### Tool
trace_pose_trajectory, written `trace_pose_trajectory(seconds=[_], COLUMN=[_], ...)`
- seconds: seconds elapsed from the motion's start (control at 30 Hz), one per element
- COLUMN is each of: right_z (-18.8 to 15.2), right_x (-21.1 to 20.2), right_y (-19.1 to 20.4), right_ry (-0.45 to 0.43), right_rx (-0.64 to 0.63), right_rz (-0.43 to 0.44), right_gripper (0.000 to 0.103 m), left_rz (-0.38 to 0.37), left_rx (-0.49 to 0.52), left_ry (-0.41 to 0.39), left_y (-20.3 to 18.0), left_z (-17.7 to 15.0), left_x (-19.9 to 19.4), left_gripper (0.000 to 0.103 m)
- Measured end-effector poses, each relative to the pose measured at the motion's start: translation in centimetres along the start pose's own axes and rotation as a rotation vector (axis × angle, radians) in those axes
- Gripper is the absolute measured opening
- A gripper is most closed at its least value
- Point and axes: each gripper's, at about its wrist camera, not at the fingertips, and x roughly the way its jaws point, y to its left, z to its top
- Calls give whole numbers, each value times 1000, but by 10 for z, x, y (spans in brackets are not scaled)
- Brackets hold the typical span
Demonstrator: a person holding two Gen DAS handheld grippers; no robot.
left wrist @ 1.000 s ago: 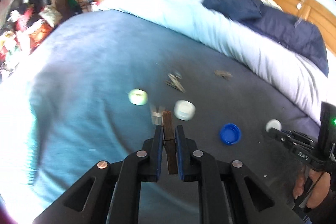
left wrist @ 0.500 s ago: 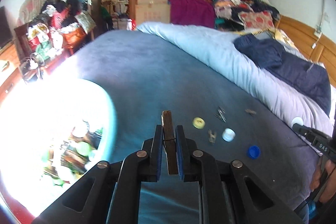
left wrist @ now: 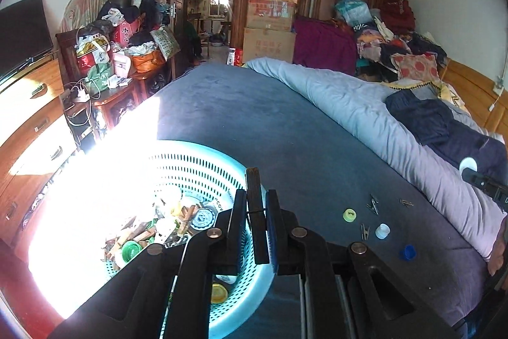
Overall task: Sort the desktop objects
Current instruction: 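Carry the white cap in the right gripper while the left carries the clothespin to the basket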
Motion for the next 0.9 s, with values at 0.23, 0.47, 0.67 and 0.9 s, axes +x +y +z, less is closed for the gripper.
trace_pose_trajectory(seconds=[0.23,0.47,0.67,0.9], right_z=[36,67,89,106], right_x=[20,43,64,91], right_y=[57,111,152,184], right_ry=[-2,-3,16,46], right_rx=[-79,-144,-196,-217], right_rz=[58,121,162,196], right_gripper=[13,13,13,13], left_rz=[34,79,105,123], left_rx=[-46,-82,-110,-89], left_ry=[-2,-18,-30,-29], left_y=[40,85,123,143], left_z=[2,14,24,39], left_x=[-4,-15,-21,-20], left_gripper=[12,12,12,12])
